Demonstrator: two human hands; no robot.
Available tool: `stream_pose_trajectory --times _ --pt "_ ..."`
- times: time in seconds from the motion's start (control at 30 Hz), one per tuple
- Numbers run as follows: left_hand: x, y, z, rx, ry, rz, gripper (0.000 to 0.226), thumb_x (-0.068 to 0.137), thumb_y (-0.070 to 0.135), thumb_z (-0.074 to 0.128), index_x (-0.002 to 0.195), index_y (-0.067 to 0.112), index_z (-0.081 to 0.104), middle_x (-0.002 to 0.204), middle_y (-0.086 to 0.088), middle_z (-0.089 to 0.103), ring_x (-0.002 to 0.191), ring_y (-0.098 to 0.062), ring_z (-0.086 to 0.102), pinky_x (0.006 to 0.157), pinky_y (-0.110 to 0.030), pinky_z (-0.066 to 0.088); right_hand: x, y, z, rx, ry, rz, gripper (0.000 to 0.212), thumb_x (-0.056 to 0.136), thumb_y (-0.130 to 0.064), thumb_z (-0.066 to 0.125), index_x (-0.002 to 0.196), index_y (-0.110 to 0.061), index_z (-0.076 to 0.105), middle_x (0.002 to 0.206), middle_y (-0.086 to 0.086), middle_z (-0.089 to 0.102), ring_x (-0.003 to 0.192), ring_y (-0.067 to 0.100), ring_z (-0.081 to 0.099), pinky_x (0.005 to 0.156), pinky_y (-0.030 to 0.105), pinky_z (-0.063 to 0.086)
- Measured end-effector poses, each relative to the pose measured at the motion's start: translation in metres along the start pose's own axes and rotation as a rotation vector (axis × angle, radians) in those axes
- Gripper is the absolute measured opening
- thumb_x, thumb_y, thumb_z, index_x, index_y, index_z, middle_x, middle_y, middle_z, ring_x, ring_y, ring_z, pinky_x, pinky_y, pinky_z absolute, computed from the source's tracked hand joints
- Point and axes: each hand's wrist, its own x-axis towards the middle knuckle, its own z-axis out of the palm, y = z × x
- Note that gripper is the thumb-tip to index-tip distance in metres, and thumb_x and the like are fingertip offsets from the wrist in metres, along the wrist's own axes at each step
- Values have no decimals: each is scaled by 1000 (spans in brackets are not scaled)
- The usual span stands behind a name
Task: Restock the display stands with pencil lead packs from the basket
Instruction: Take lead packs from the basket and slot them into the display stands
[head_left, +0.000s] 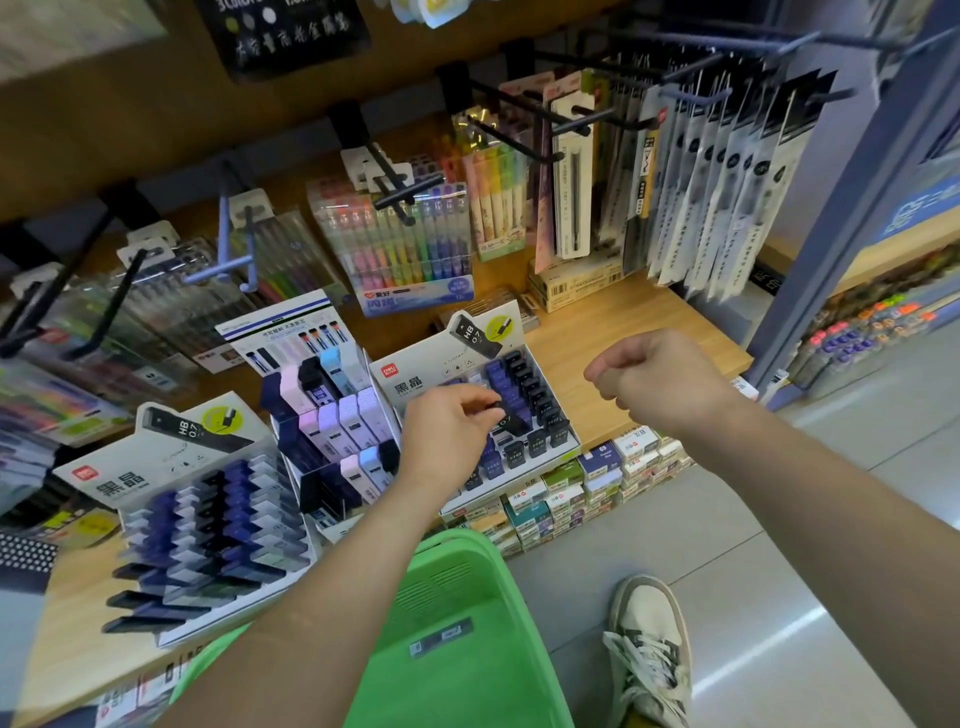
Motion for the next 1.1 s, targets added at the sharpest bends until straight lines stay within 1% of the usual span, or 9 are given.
stream_pose_trajectory --times 0.23,0.37,0.47,0.63,0.7,0.83,0.97,1.03,1.1 --pt "4 -15 21 105 -61 -12 18 84 23 73 102 21 75 94 5 74 76 -4 63 75 -15 46 2 2 2 -2 16 6 22 91 -6 56 80 -19 71 76 -2 62 72 14 54 63 30 45" --pt "7 -16 22 117 -51 1 18 84 23 73 102 21 75 94 4 74 71 -1 60 68 -8 43 2 3 3 -3 2 7 23 90 -5 55 79 -18 71 76 -1 63 72 14 54 64 30 45" --pt "8 -13 25 196 -97 73 19 85 22 71 103 19 75 95 1 74 71 -4 58 74 -15 46 1 3 5 -10 -10 10 24 90 -5 55 79 -18 70 76 -1 63 73 13 55 65 29 44" --pt "12 -7 27 378 -225 187 24 94 19 60 115 16 70 113 -3 71 109 -19 62 100 -28 44 2 4 6 -28 -18 16 24 90 -4 54 78 -17 70 75 0 63 72 14 55 64 30 44" --pt "14 -4 29 384 -243 173 23 94 17 59 115 18 70 110 -2 72 106 -18 63 97 -28 46 2 5 7 -28 -25 16 21 90 -5 56 79 -16 70 76 1 63 73 15 54 66 31 44" --pt "17 -4 35 367 -209 142 6 90 20 65 90 20 71 84 1 71 86 -19 64 77 -25 47 3 6 10 -32 -30 8 19 90 -6 57 80 -15 70 74 1 63 70 15 54 63 30 44" --pt "11 -1 32 414 -216 235 21 96 21 56 92 10 73 89 -7 73 89 -24 64 84 -33 49 2 7 14 -77 -77 5 21 91 -6 55 80 -17 69 76 5 67 70 17 58 65 34 53" --pt "-3 -2 20 369 -136 278 21 96 22 55 92 13 74 91 -3 73 88 -20 62 82 -31 48 -2 6 23 -102 -152 -1 20 91 -6 55 81 -17 68 78 7 69 69 18 62 67 35 55" --pt "-28 -8 -1 292 -1 272 16 93 23 60 96 20 75 91 6 72 78 -10 58 76 -23 44 -8 6 37 -180 -225 -62 19 90 -5 56 81 -18 67 73 0 66 66 16 64 63 27 54"
